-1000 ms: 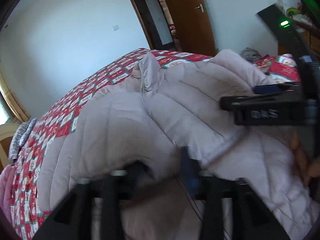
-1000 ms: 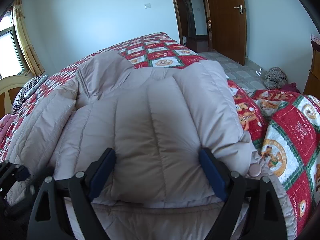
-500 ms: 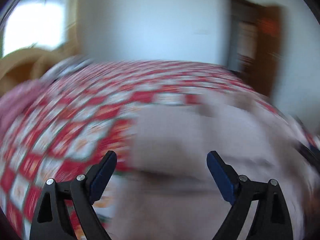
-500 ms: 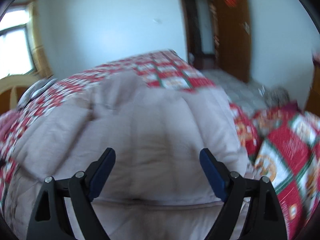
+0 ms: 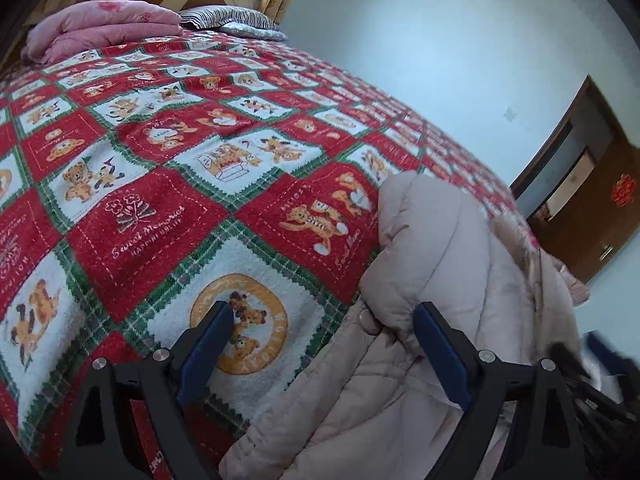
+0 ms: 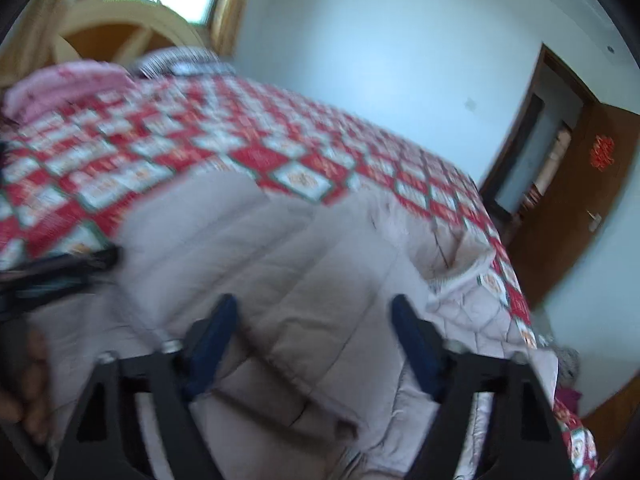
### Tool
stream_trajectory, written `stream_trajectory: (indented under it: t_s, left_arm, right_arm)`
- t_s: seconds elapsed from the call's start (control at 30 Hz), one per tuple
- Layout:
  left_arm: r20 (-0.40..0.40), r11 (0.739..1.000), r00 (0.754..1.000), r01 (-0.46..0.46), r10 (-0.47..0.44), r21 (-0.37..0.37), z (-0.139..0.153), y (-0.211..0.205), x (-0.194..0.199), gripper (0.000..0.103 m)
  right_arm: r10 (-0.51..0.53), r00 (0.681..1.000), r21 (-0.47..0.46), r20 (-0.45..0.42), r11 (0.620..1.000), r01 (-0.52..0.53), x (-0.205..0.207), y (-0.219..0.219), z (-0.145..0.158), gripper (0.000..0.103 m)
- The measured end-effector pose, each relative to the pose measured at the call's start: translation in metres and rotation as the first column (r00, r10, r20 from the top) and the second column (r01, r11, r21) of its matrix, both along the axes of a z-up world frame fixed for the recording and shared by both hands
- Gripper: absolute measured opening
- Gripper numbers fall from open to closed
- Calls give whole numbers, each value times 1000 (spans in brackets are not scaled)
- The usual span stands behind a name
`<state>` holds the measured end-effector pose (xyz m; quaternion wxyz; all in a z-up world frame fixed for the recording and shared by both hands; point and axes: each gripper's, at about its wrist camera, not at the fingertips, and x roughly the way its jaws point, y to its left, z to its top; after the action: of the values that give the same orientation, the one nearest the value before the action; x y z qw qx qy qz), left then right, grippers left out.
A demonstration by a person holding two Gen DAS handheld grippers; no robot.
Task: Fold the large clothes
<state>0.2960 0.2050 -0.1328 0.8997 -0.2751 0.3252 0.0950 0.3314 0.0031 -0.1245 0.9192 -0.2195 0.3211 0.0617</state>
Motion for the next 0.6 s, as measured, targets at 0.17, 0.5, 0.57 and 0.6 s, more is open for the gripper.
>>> stream_trajectory:
  t_s: [0.17,0.5,0.57,0.6]
  left_arm:
    - [30,1000,1000,-2,3,-32,-1,5,-6,92]
    - [26,1000,1000,-5,5,-26,-2,5,-4,92]
    - [20,1000,1000,-5,5,-19,-2,4,-3,92]
    - [18,1000,1000,-5,5,-15,-2,4,-2,92]
  right_arm:
    - [-78,996,169,-32,982,82,-10,-45,7,8]
    - [-470,862,359,-191,784,507,-48,-199,-26,3]
    - [-472,856,422,-210,746,515,-55,-213,-25,3]
    - [-463,861,451,-209,736,505,-58,-213,-19,16]
